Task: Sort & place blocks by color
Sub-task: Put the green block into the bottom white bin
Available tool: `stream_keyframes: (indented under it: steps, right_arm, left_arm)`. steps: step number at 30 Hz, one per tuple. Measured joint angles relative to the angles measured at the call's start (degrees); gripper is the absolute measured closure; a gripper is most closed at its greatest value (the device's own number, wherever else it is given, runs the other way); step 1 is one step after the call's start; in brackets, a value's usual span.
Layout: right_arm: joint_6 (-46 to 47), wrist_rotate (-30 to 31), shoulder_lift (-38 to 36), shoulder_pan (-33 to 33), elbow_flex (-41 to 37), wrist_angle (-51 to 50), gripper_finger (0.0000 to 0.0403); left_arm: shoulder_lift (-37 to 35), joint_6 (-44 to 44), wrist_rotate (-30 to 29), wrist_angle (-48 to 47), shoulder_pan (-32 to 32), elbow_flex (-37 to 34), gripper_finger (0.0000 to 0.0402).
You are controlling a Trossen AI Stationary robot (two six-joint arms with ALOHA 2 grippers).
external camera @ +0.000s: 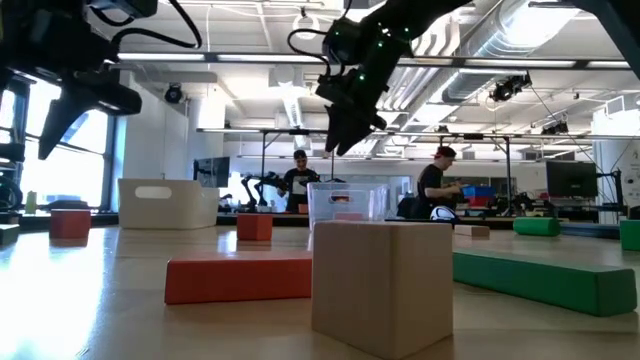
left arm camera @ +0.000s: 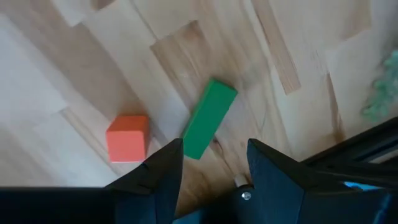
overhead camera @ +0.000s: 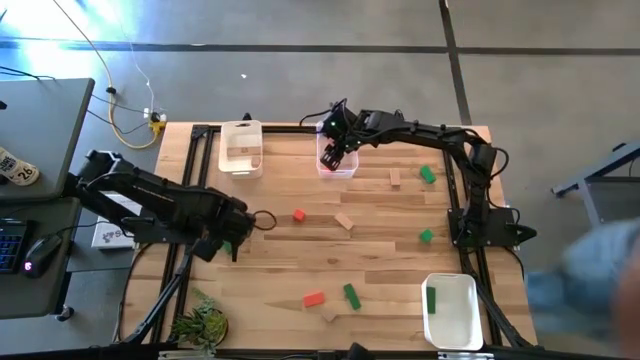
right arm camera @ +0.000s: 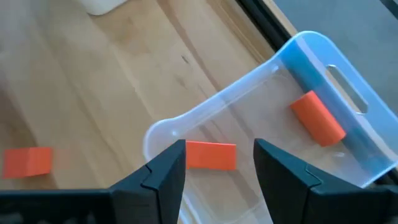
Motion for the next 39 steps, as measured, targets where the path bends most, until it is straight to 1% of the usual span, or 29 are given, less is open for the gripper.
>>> stream_keyframes:
  steps: [6, 11, 13, 29, 34, 39]
  right_arm:
    - [0.05, 0.02, -0.02, 1.29, 0.00, 0.01, 0.0229]
    - [1.04, 0.04, -0.02, 1.56, 0.00, 0.01, 0.0229]
    - [1.08, 0.04, -0.02, 1.57, 0.00, 0.03, 0.0229]
    - [2.41, -0.27, -0.02, 1.57, 0.00, 0.19, 0.0229]
    - [2.58, -0.31, 0.00, 1.57, 0.00, 0.18, 0.0229]
    - [2.61, -0.33, 0.00, 1.57, 0.00, 0.16, 0.0229]
  left_arm:
    - [0.20, -0.20, -0.14, 3.40, -3.53, -3.37, 0.0234]
    - [1.98, -1.66, -3.22, 7.14, -5.82, -3.30, 0.0234]
    - [2.85, -2.47, -3.50, 7.91, -6.26, -3.28, 0.0234]
    - [17.69, -2.92, -3.70, 8.04, -6.90, -3.26, 0.0234]
    - [21.00, -2.94, -6.26, 8.14, -6.90, -3.26, 0.0234]
    - [24.24, -2.92, -6.64, 8.43, -6.90, -3.26, 0.0234]
